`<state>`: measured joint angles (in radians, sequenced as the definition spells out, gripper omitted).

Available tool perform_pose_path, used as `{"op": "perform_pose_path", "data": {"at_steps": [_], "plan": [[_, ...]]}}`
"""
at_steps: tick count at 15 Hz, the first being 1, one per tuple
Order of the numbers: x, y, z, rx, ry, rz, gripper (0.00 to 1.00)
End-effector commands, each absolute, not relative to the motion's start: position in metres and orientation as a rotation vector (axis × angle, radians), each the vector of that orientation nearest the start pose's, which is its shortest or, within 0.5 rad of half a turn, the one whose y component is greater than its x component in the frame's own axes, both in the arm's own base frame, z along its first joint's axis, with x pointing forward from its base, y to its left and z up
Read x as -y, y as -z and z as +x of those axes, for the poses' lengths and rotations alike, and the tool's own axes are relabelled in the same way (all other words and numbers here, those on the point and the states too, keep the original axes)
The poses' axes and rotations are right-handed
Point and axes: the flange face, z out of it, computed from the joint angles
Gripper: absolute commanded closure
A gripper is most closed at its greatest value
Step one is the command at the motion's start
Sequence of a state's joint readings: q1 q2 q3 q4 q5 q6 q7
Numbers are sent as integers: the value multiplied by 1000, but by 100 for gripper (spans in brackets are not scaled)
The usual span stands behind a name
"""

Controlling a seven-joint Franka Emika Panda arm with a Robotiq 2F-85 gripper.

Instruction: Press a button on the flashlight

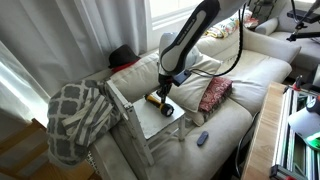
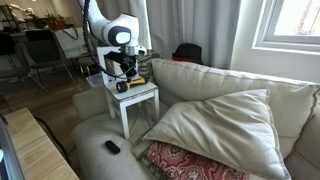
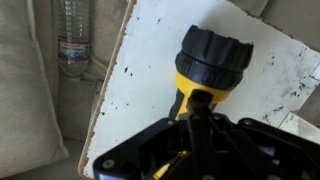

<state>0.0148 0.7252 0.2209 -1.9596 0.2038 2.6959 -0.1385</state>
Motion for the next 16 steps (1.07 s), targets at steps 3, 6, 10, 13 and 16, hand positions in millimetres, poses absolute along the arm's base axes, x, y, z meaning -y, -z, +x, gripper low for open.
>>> {"op": "perform_pose_path", "data": {"at_steps": [3, 6, 10, 13, 16], "plan": [[-129, -93, 590, 176, 24, -2923, 100], [-128, -102, 590, 177, 56, -2928, 100], [-134, -105, 589, 178, 93, -2913, 100], [-135, -111, 586, 183, 110, -2915, 100], [-133, -115, 580, 183, 85, -2918, 100]]}}
